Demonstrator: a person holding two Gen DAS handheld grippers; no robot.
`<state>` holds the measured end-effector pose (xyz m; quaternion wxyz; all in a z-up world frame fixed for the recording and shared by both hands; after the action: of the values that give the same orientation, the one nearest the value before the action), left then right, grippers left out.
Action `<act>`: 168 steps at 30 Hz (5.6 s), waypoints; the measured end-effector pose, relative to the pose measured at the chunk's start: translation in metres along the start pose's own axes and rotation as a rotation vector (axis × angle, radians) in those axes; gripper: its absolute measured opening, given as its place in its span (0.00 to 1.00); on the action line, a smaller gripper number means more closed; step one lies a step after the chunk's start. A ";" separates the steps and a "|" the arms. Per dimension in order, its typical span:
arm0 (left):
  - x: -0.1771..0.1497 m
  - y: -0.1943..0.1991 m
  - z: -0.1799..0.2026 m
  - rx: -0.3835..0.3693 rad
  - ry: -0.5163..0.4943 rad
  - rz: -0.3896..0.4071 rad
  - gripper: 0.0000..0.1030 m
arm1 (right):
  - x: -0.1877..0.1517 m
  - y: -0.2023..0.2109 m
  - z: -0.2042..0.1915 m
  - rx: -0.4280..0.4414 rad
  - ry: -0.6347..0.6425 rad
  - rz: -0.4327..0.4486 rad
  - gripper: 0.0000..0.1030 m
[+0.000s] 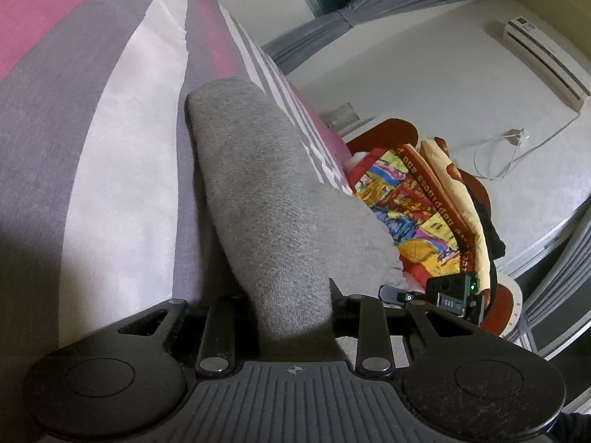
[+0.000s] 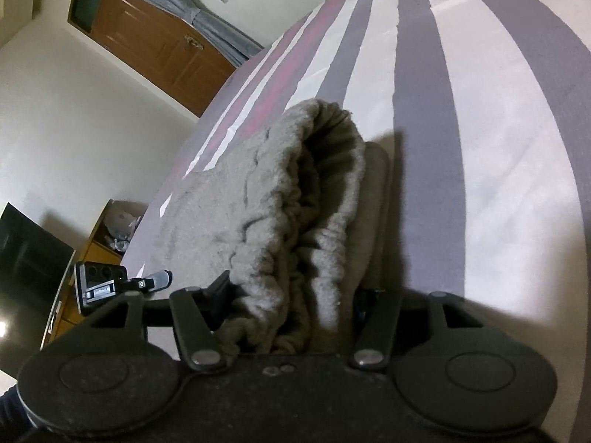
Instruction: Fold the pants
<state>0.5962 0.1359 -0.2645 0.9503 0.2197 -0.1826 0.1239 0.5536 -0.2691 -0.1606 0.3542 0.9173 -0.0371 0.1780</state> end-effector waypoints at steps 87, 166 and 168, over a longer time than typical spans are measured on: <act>-0.094 0.070 0.103 0.649 -0.119 -0.002 1.00 | -0.079 0.039 -0.031 -0.325 -0.084 0.018 0.92; -0.477 0.266 0.537 0.788 -0.496 0.534 1.00 | -0.463 0.246 -0.423 -0.660 0.430 0.592 1.00; -0.481 0.263 0.538 0.789 -0.495 0.533 1.00 | -0.462 0.245 -0.424 -0.660 0.430 0.594 1.00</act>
<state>-0.0786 0.0422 0.0906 0.6597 0.5286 -0.3904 0.3646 -0.0529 -0.1979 0.1230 0.5595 0.6483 -0.2775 0.4355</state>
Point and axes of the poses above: each gripper's, at about its wrist camera, not at the fingertips, and y roughly against the way its jaws point, z to its right, x to its top, the point moved 4 cm from there along -y, roughly the way its jaws point, and after that the axes turned 11 degrees about -z, right-handed, at the moved point
